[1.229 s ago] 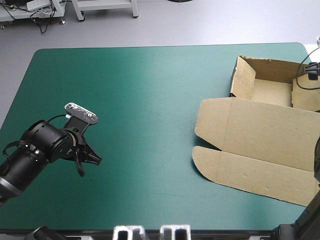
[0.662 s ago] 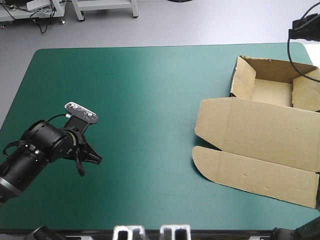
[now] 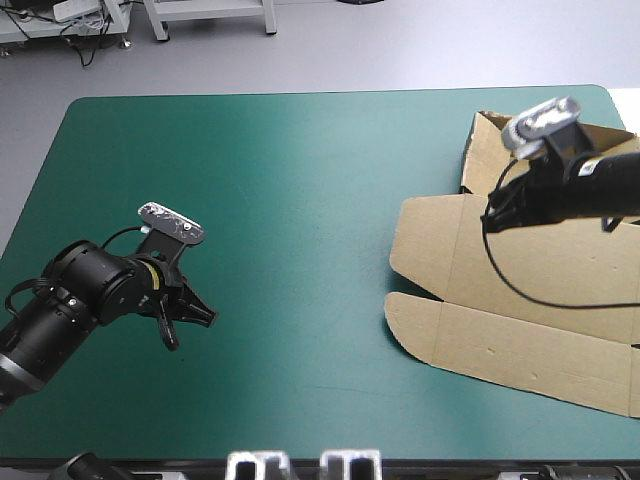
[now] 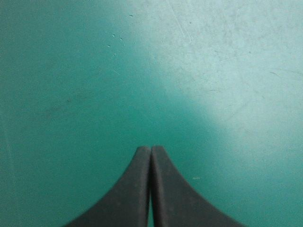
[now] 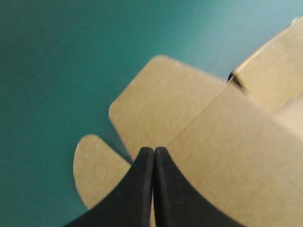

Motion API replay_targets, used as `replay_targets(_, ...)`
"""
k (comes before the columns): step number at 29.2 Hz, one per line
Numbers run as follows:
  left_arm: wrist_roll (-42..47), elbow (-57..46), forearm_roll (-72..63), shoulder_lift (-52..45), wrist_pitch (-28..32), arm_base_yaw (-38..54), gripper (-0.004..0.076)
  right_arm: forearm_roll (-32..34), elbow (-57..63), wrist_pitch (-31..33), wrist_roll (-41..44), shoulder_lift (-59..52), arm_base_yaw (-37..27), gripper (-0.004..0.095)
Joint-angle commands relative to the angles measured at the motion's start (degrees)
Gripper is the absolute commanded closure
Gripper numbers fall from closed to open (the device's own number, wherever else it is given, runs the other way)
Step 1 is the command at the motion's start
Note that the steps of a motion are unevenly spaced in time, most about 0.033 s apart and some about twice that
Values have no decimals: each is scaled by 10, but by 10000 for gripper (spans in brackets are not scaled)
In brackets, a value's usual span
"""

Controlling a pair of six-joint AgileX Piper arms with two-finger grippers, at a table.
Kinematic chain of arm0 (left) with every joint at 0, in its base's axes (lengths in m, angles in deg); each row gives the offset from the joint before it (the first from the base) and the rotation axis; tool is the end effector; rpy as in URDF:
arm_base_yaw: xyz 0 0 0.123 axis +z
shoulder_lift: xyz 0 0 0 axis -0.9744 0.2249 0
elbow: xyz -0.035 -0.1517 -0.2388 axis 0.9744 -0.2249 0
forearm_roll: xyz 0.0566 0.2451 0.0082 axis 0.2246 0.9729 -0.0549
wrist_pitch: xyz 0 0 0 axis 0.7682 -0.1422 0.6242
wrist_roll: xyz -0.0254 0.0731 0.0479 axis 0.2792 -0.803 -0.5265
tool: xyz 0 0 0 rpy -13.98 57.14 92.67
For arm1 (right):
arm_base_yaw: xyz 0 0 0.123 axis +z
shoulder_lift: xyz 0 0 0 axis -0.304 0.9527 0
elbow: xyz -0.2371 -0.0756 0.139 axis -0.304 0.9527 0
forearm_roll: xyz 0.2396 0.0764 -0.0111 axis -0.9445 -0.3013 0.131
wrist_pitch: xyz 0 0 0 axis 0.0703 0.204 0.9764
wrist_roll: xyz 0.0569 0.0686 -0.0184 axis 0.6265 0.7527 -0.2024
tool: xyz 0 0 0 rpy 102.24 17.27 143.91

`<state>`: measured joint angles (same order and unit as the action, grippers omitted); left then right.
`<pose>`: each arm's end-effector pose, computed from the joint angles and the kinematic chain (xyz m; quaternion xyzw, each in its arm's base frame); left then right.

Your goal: Fold the box

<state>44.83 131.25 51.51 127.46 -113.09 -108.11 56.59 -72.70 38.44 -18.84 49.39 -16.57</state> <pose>0.1744 -0.0836 0.3355 0.2290 0.9450 0.0373 0.2305 0.2283 0.0387 0.4239 -0.2611 0.8965 0.1170 0.3381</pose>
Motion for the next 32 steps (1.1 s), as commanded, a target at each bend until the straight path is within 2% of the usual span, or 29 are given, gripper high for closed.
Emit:
replay_targets(1, -2, 14, 1, -10, 11, -4, 732, 2, 96, 11, -1, -33, 4, 925)
replay_targets(6, -20, 13, -29, -10, 6, -4, 732, 76, 242, 0, 28, -44, 4, 925)
replay_targets(9, -43, 13, -54, -10, 5, -4, 732, 87, 279, -24, 40, -67, 4, 925)
replay_targets(12, -44, 6, -60, -10, 4, -4, 732, 94, 291, -44, 46, -108, 3, 925)
replay_targets(22, -33, -85, -75, -10, 23, -4, 732, 134, 291, -45, 48, -259, 3, 925)
replay_targets(32, -32, -87, -74, -10, 21, -4, 732, 133, 291, -8, 51, -270, 3, 926)
